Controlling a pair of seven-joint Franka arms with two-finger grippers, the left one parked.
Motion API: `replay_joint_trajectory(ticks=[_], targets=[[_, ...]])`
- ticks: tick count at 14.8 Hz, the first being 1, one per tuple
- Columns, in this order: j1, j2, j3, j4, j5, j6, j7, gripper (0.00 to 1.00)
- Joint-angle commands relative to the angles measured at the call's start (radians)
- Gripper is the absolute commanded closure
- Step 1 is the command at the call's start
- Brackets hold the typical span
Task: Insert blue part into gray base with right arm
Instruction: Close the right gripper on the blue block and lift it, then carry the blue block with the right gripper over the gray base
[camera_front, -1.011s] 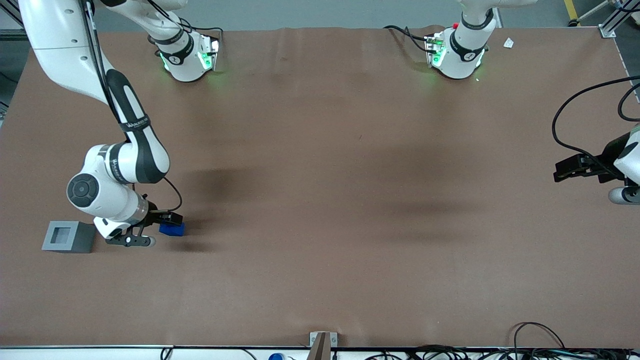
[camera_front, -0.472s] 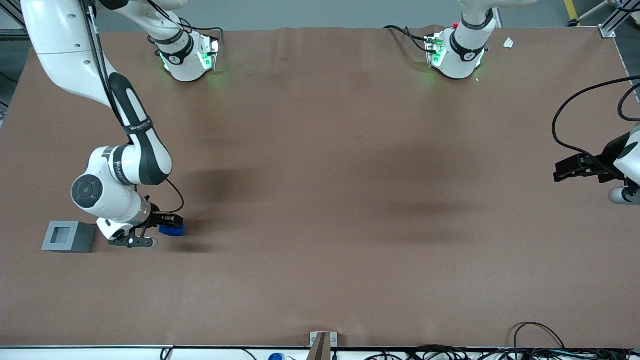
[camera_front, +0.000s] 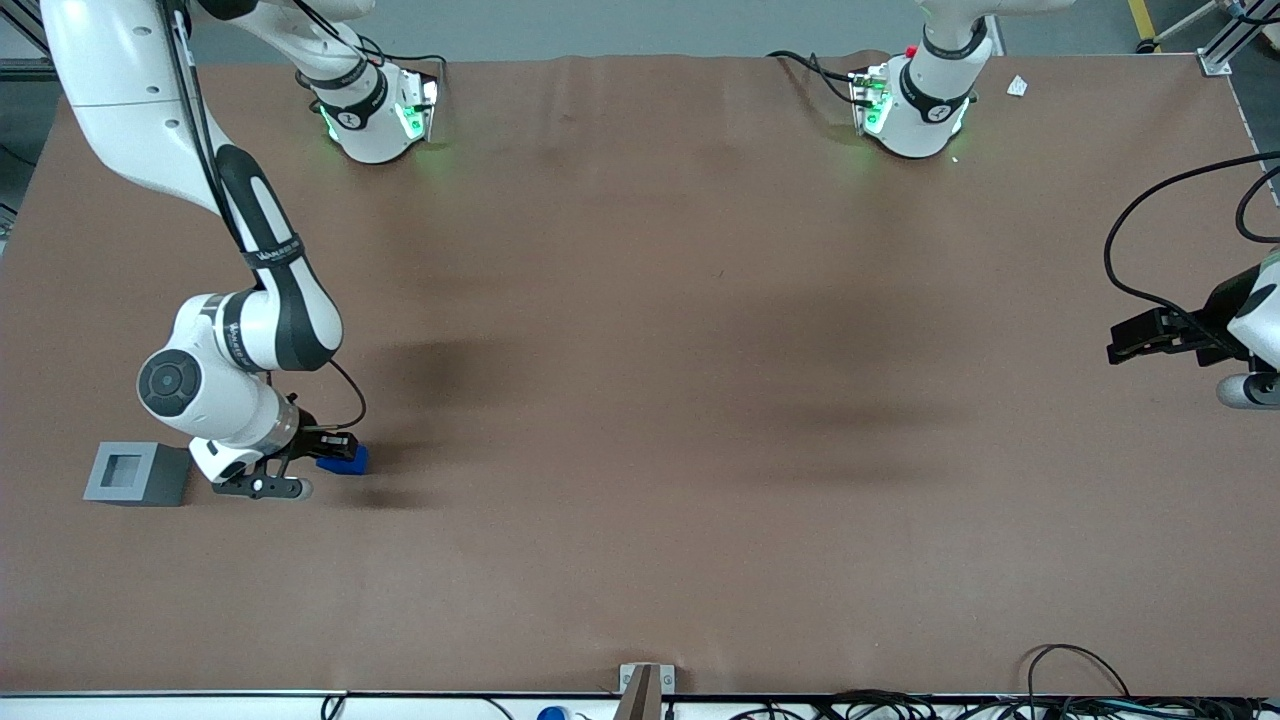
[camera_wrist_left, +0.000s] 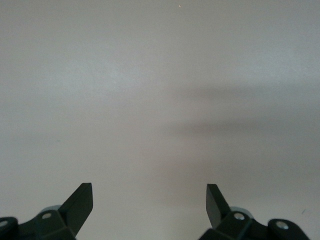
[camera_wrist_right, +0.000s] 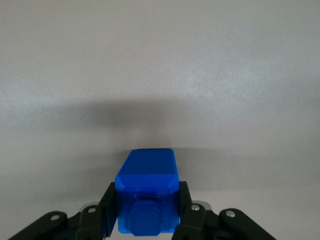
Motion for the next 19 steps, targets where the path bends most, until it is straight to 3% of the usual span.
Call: replay_joint_trajectory(ticks=[1, 6, 15, 19], targets=[[-0.018, -0.027, 0.003, 0.011, -0.011, -0.011, 0.005, 0.78], [-0.100, -0.058, 0.003, 0.138, -0.013, -0.213, -0.045, 0.78], [-0.275, -0.084, 0.003, 0.216, -0.013, -0.262, -0.226, 0.78], [-0.318, -0.067, 0.003, 0.313, -0.014, -0.356, -0.281, 0.80]])
